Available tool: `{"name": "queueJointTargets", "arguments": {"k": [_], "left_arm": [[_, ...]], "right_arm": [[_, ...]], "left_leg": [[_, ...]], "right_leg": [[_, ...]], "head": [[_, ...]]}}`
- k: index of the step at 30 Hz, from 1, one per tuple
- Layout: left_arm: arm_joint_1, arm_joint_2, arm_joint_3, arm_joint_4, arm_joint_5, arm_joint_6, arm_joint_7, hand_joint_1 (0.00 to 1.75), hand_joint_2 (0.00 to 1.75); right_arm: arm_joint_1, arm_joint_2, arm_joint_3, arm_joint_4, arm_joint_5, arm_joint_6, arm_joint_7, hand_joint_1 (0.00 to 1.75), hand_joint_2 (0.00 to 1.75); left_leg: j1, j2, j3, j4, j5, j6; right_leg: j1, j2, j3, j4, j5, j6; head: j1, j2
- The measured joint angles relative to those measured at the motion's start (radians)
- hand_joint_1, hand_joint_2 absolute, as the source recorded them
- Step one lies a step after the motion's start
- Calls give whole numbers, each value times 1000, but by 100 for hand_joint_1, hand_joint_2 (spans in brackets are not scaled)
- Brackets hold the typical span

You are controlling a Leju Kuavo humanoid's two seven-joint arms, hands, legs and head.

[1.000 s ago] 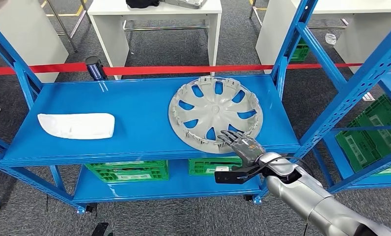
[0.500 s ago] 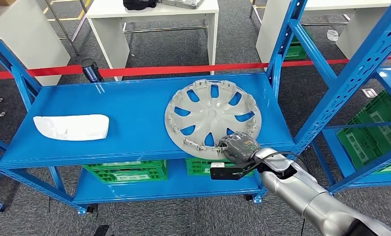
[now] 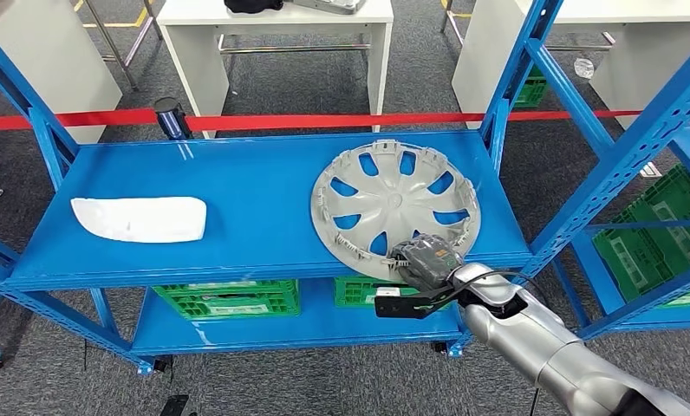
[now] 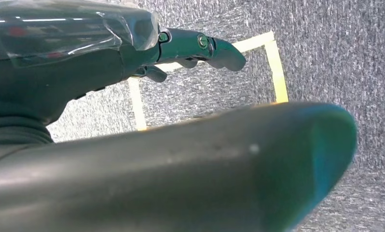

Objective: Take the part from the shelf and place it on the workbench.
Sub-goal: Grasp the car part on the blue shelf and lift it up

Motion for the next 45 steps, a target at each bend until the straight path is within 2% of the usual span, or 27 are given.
{"name": "queueJointTargets", "arguments": {"k": [2,5,7,8,10,11,12,13,15,17,18,20,22,24,26,27,28,29,31,33,36,38,41,42,43,44,45], "left_arm": [[-1,-1,1,0,0,0,-1,0,0],[-1,-2,2,0,0,-1,-4,0,0],[0,-3,3,0,0,-1,-7,0,0],[0,-3,3,0,0,-1,-7,0,0],[1,-3,3,0,0,-2,-8,0,0],[3,-3,3,0,0,-2,-8,0,0],[4,-3,3,0,0,-2,-9,0,0],[4,-3,3,0,0,-2,-10,0,0],[4,-2,3,0,-5,-1,-20,0,87],[4,-2,3,0,-12,0,-34,0,175],[4,-2,3,0,-14,0,-40,0,175],[7,-2,3,0,-17,-1,-46,0,175],[8,-2,3,-1,-19,-1,-49,0,175],[8,-4,4,-2,-19,-1,-50,0,175],[7,-5,4,-2,-18,-1,-48,0,175],[7,-6,4,-2,-18,-1,-47,0,175],[7,-7,4,-2,-18,-1,-47,0,175],[7,-8,4,-3,-18,-1,-46,0,175],[7,-12,5,-3,-18,-2,-46,0,175],[7,-13,6,-4,-17,-2,-46,0,175],[8,-13,6,-4,-17,-2,-45,0,175],[8,-13,6,-4,-17,-3,-45,0,175],[7,-13,6,-4,-17,-3,-45,0,175],[7,-13,6,-4,-17,-3,-45,0,175],[7,-14,6,-4,-16,-3,-45,0,175],[7,-14,6,-4,-16,-3,-45,0,175],[7,-14,7,-4,-16,-3,-45,0,175]], "right_arm": [[-4,4,0,0,-1,-5,0,175,175],[-7,12,-2,-1,-3,-25,-2,175,175],[-9,16,-4,-2,-5,-34,-1,175,175],[-10,18,-6,-3,-5,-35,-1,175,175],[-10,20,-6,-3,-6,-35,-1,175,175],[-9,20,-6,-3,-6,-38,-1,175,175],[-9,21,-7,-3,-7,-43,-1,175,175],[-8,21,-8,-4,-8,-52,0,175,175],[-5,22,-17,-11,-16,-84,4,175,175],[-6,21,-43,-30,-28,-132,11,175,175],[-7,20,-61,-43,-34,-158,15,175,175],[-9,16,-104,-78,-45,-206,22,175,175],[-12,8,-155,-125,-53,-247,24,175,175],[-20,-2,-214,-179,-55,-286,23,175,175],[-28,-10,-271,-228,-54,-315,22,175,175],[-31,-14,-293,-247,-53,-321,21,175,175],[-34,-16,-310,-264,-51,-324,20,175,175],[-37,-18,-324,-278,-49,-325,19,175,175],[-41,-18,-348,-302,-44,-324,14,175,175],[-41,-19,-365,-315,-41,-324,11,175,175],[-36,-20,-380,-325,-38,-324,10,175,175],[-36,-20,-388,-330,-37,-323,10,175,175],[-32,-20,-393,-334,-36,-323,10,175,175],[-30,-20,-393,-334,-36,-323,9,175,175],[-29,-20,-393,-334,-36,-323,9,175,175],[-29,-20,-393,-335,-36,-323,9,175,175],[-29,-19,-393,-336,-36,-323,8,175,175]], "left_leg": [[-4,-2,-4,9,-4,-10],[-4,-4,-10,14,-5,-26],[1,-5,-25,40,-24,-38],[3,-5,-44,79,-47,-44],[7,-5,-105,210,-110,-53],[8,-5,-133,270,-130,-56],[9,-4,-149,301,-134,-57],[10,-4,-145,291,-118,-57],[10,-4,-91,173,-52,-52],[7,-4,-36,56,-11,-45],[4,-5,-25,28,-7,-42],[0,-5,-27,21,-7,-32],[1,-5,-27,12,1,-18],[2,-6,-27,4,7,-5],[0,-7,-28,4,7,0],[-1,-8,-28,4,7,1],[-2,-9,-26,5,6,1],[-1,-11,-24,6,5,0],[-2,-14,-22,12,-2,-7],[-6,-17,-28,23,-9,-16],[-4,-17,-37,28,-13,-27],[-1,-14,-54,63,-36,-37],[5,-8,-143,247,-119,-51],[5,-7,-171,300,-134,-52],[5,-7,-184,318,-129,-51],[5,-6,-177,293,-105,-47],[3,-7,-150,232,-68,-39]], "right_leg": [[1,0,56,-112,37,-5],[4,0,64,-133,46,-28],[1,-1,65,-136,49,-38],[-2,-2,65,-137,50,-42],[-2,-3,63,-136,50,-45],[-2,-3,62,-136,50,-45],[-2,-3,62,-136,50,-45],[-2,-2,63,-136,50,-45],[-2,-2,64,-136,50,-44],[2,-1,59,-135,51,-40],[4,-1,54,-134,53,-37],[5,-1,46,-136,58,-27],[2,-2,31,-118,47,-20],[2,-2,-15,-27,1,-26],[3,-2,-80,113,-51,-33],[3,-2,-103,161,-62,-31],[3,-2,-108,169,-56,-25],[1,-2,-94,135,-34,-16],[-2,-3,-30,-10,28,-1],[-2,-3,12,-106,60,-5],[2,0,14,-116,63,-25],[-2,1,17,-118,64,-36],[-1,2,18,-118,63,-45],[1,3,18,-118,63,-46],[3,4,19,-118,62,-46],[6,4,20,-118,62,-47],[8,5,22,-118,61,-47]], "head": [[-1,0],[-1,0],[-3,0],[-4,0],[-7,0],[-7,0],[-8,0],[-7,0],[-7,0],[-7,0],[-7,0],[-6,0],[-5,0],[-4,0],[-3,0],[-3,0],[-3,0],[-3,0],[-2,0],[-2,0],[-2,0],[-4,0],[-7,0],[-6,0],[-6,0],[-7,0],[-7,0]]}}
